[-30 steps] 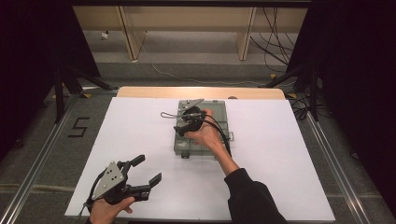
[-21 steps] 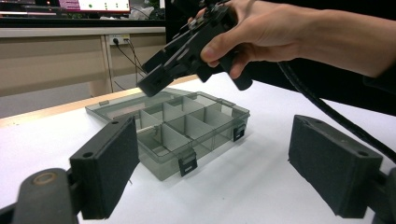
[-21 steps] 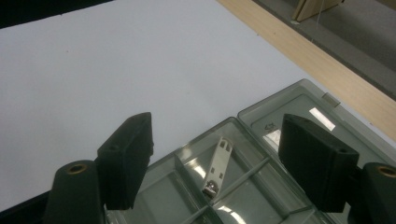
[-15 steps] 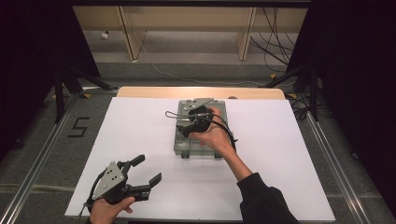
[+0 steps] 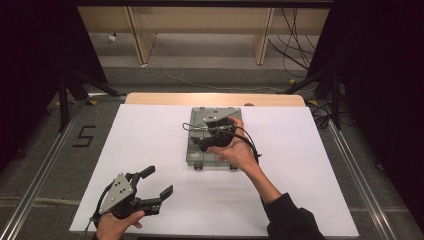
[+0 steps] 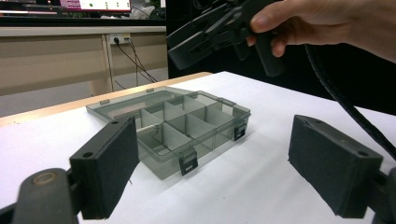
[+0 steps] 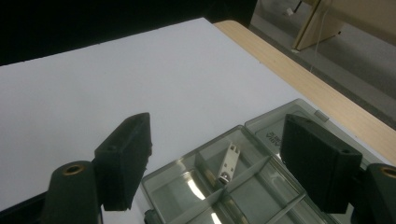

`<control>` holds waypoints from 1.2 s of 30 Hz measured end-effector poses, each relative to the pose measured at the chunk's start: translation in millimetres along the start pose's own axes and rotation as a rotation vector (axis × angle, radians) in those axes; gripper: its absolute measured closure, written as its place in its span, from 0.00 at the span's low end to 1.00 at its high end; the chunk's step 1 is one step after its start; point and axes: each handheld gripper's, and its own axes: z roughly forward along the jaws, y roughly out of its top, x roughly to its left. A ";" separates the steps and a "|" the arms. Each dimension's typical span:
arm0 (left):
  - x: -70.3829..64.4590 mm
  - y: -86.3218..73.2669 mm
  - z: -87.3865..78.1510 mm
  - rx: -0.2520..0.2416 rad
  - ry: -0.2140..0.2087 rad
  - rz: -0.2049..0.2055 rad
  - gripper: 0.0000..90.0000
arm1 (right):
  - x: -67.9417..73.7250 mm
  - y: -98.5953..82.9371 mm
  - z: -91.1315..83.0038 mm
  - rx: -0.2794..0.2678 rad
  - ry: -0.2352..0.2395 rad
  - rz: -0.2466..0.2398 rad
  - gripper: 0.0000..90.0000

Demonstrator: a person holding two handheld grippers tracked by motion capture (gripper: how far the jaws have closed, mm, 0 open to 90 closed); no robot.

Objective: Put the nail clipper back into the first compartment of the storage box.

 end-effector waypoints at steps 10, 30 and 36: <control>-3.3 -1.5 -0.3 0.018 -0.004 -0.050 0.17 | 7.8 -7.5 -19.4 -0.028 0.004 -0.007 0.28; -6.3 -1.3 1.8 -0.018 0.004 -0.089 0.17 | 9.2 -27.4 -43.0 -0.076 -0.004 0.007 0.22; -7.8 -1.6 4.1 -0.049 -0.001 -0.115 0.17 | 11.0 -31.9 -48.9 -0.091 -0.003 0.023 0.19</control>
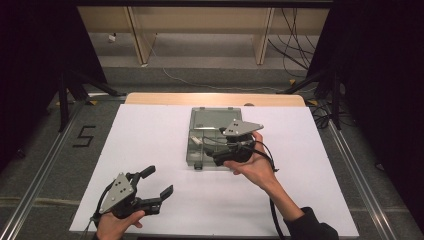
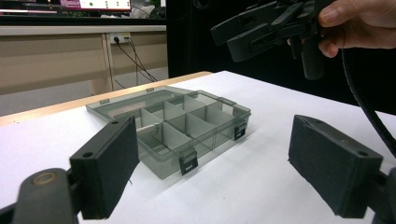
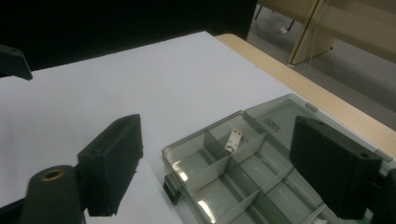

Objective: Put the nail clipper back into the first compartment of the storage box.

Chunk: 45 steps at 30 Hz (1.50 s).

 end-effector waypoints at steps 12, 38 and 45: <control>1.5 0.7 -2.4 0.035 0.005 0.027 0.17 | 3.0 -8.0 -15.1 -0.040 -0.018 -0.006 0.19; 3.0 1.6 -4.5 0.069 0.001 0.071 0.17 | 2.4 -38.1 -43.1 -0.097 -0.037 0.025 0.19; 2.4 1.3 -3.7 0.070 0.000 0.067 0.17 | 4.9 -44.6 -51.6 -0.101 -0.032 0.040 0.19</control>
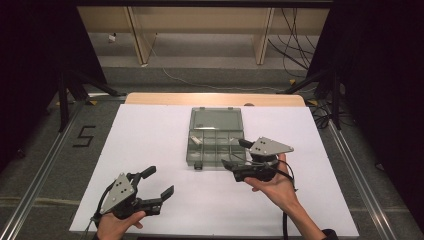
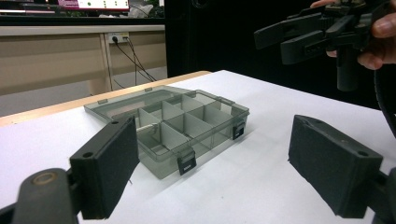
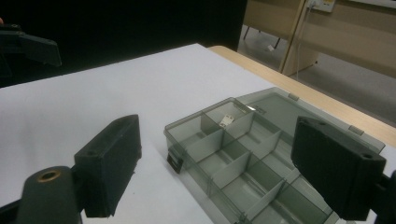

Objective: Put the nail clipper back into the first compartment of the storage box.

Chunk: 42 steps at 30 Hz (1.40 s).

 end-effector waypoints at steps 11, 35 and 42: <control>1.4 0.7 -0.2 -0.001 0.001 0.008 0.17 | 2.1 -14.5 -8.2 -0.038 0.007 0.011 0.19; -0.1 1.3 -1.3 -0.003 0.000 0.012 0.17 | 15.1 -38.9 -42.0 -0.077 -0.037 0.033 0.19; 0.1 1.5 -1.5 -0.003 0.000 0.013 0.17 | 19.5 -44.0 -50.4 -0.070 -0.030 0.062 0.19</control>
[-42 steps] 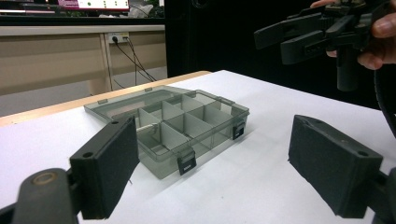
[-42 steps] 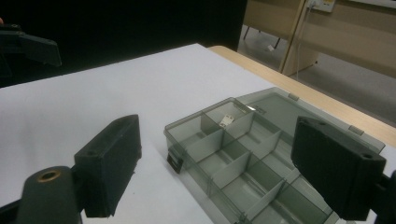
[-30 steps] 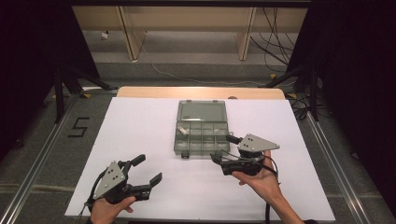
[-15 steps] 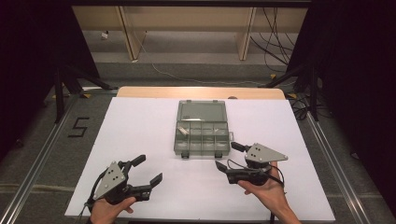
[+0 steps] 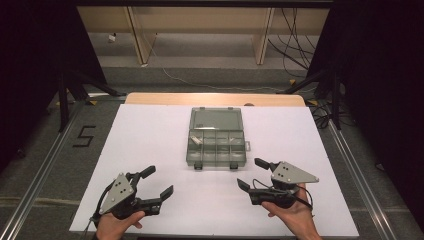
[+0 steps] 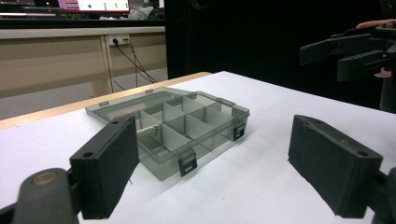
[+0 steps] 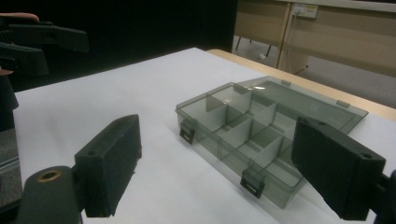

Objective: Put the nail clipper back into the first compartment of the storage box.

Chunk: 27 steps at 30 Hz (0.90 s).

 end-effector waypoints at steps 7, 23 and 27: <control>-0.2 -0.2 0.0 0.001 -0.003 -0.002 0.17 | 1.5 -8.0 -5.2 0.010 0.000 0.017 0.19; -0.8 -0.7 0.3 0.005 -0.007 -0.004 0.17 | 2.7 -17.1 -12.4 -0.004 -0.013 0.023 0.18; -0.9 -0.8 0.6 0.005 -0.008 -0.006 0.17 | 2.6 -16.3 -13.2 -0.015 -0.029 0.029 0.18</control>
